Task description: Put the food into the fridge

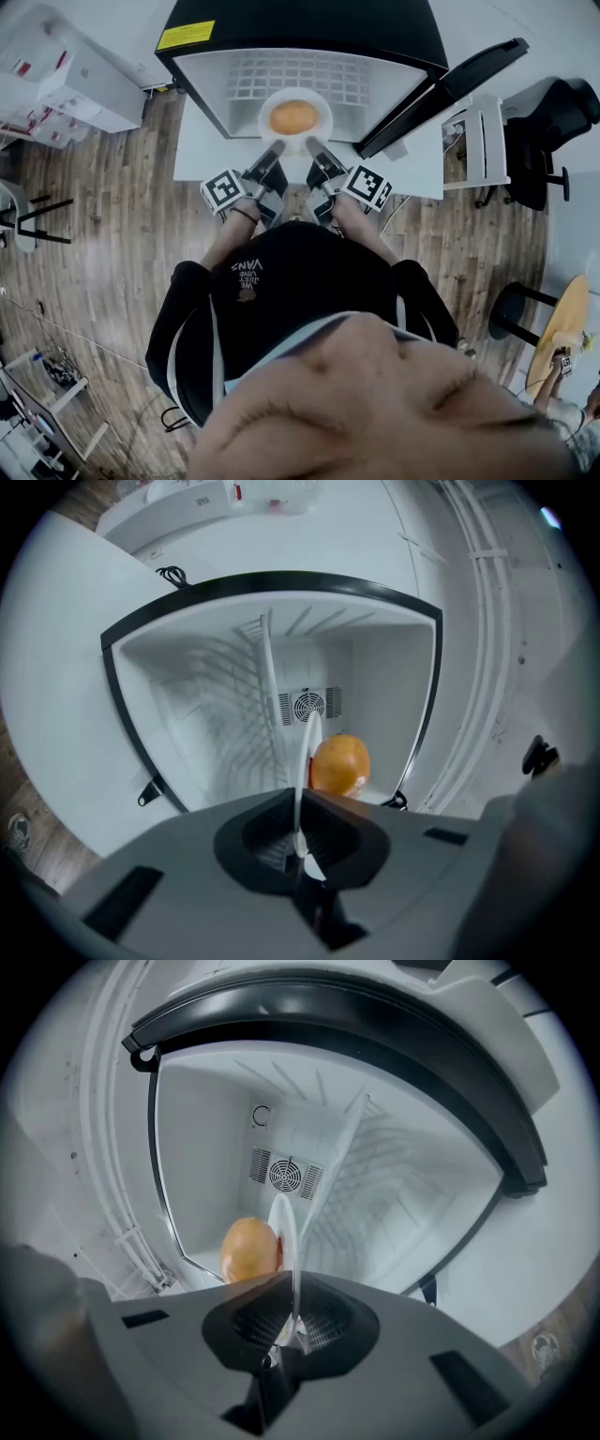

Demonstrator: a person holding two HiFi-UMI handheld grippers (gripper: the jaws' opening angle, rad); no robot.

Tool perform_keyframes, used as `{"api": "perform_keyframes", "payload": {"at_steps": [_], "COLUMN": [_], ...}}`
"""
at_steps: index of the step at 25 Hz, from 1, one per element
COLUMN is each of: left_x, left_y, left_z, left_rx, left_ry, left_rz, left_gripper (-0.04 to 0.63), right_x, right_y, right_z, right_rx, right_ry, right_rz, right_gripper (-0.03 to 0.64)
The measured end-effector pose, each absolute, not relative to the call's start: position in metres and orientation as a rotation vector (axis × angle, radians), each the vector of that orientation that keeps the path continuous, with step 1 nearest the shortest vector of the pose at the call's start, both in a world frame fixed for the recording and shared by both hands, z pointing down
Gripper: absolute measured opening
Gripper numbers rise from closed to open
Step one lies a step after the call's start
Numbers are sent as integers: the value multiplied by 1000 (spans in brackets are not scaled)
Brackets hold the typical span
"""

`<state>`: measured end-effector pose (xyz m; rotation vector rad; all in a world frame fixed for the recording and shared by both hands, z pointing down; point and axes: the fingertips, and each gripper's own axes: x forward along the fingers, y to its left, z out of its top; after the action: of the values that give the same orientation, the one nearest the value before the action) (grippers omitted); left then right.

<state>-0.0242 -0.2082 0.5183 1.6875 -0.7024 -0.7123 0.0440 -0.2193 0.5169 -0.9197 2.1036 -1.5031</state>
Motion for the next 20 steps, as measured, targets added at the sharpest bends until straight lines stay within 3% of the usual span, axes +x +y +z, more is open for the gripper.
{"api": "perform_keyframes", "payload": {"at_steps": [20], "left_x": [-28], "left_y": [-235], "left_z": [521], "left_rx": [1655], "left_ry": [-709], "left_rz": [-735], "left_gripper": [26], "right_x": [40], "right_y": [-247], "right_z": [519], "right_rx": [-901], "right_ry": [2099], "right_rz": [-1529], "right_gripper": [23]}}
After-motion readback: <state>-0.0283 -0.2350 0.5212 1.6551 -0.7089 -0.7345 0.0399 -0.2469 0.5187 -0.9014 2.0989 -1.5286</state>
